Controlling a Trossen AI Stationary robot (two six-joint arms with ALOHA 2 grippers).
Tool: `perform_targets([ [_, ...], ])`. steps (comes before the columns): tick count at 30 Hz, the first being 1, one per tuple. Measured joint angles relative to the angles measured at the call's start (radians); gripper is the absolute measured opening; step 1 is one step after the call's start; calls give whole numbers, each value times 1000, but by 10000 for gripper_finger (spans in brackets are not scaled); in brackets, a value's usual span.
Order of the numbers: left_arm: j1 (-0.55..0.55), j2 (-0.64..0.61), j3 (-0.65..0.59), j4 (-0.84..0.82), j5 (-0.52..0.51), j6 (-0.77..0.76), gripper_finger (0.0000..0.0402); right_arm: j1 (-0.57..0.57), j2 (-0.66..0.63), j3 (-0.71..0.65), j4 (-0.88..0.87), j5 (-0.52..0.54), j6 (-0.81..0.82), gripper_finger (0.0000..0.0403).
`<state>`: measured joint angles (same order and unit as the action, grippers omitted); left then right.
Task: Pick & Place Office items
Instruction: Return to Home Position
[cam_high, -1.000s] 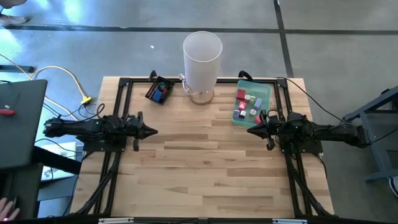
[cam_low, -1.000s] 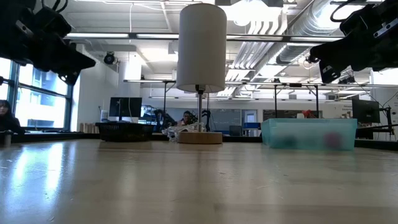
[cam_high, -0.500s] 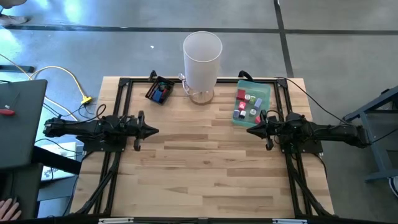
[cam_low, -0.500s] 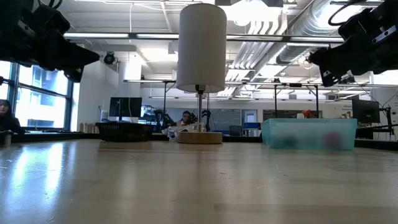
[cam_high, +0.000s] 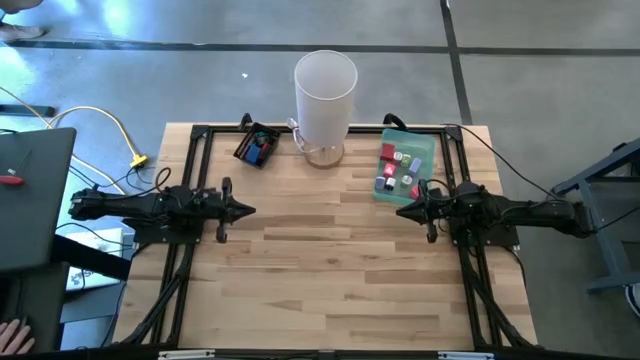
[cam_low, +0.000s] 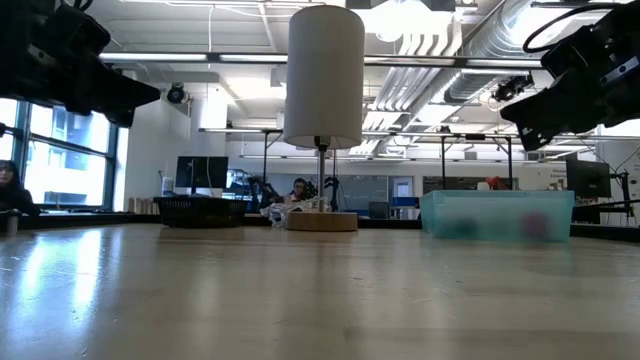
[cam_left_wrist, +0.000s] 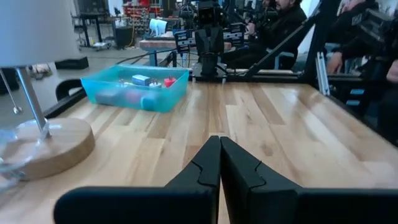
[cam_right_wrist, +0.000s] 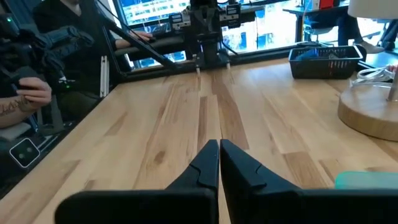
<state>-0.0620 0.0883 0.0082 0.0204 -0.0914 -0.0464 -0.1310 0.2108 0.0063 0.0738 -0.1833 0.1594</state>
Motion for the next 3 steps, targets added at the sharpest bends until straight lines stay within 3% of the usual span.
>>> perform_targets([
  [3, 0, 0, 0, 1, 0, 58, 1, 0, 0, 0, -3, 1, -6, 2],
])
